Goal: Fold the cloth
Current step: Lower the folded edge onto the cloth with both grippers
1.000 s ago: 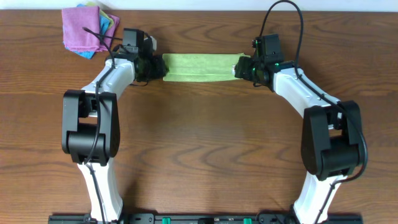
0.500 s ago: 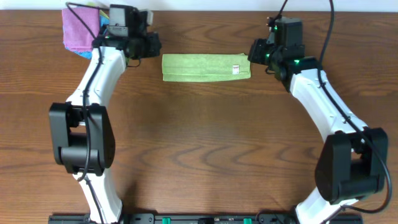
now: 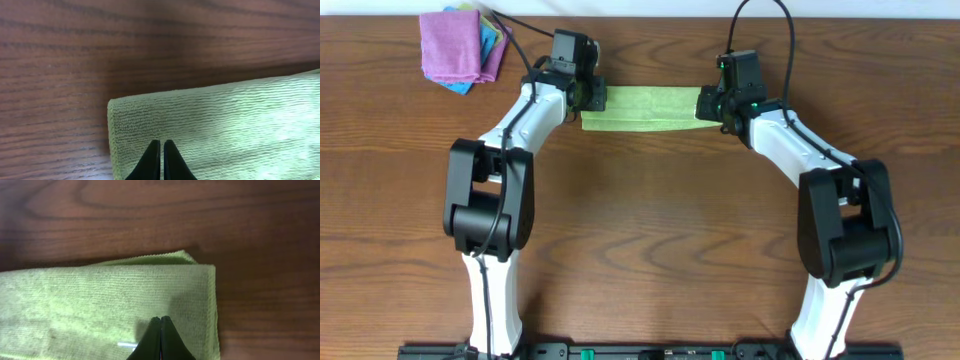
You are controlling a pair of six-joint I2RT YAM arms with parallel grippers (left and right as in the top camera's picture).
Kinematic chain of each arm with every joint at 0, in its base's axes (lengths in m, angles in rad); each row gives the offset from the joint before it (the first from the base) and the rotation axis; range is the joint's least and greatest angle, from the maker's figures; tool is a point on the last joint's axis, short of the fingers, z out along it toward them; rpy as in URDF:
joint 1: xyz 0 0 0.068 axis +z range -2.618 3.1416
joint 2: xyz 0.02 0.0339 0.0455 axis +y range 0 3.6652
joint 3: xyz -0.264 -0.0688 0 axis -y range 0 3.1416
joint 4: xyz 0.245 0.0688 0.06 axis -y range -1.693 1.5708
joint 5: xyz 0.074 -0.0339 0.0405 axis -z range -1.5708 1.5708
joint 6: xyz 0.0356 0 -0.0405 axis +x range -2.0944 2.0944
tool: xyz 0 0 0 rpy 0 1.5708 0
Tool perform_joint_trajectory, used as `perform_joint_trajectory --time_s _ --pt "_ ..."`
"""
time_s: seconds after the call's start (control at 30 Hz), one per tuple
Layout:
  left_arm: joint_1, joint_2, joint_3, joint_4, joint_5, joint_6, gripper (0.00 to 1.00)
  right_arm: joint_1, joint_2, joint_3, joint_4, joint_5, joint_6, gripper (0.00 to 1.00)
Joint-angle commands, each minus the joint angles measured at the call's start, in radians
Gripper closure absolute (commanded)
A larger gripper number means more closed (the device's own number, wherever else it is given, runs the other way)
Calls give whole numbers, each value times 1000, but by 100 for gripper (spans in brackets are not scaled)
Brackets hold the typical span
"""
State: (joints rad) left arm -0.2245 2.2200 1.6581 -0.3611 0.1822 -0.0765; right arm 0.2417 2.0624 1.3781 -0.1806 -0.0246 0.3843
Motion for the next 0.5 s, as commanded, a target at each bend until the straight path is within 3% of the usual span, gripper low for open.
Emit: perform_joint_trajectory --time_s 0.0,0.3,0.47 --pt "1 36 13 0 -5 17 94 10 32 2 32 24 -11 98" --pt "0 66 13 -58 -5 9 94 15 109 2 41 17 12 98" --pt "0 69 13 -179 -5 9 94 24 110 2 -97 -17 12 98"
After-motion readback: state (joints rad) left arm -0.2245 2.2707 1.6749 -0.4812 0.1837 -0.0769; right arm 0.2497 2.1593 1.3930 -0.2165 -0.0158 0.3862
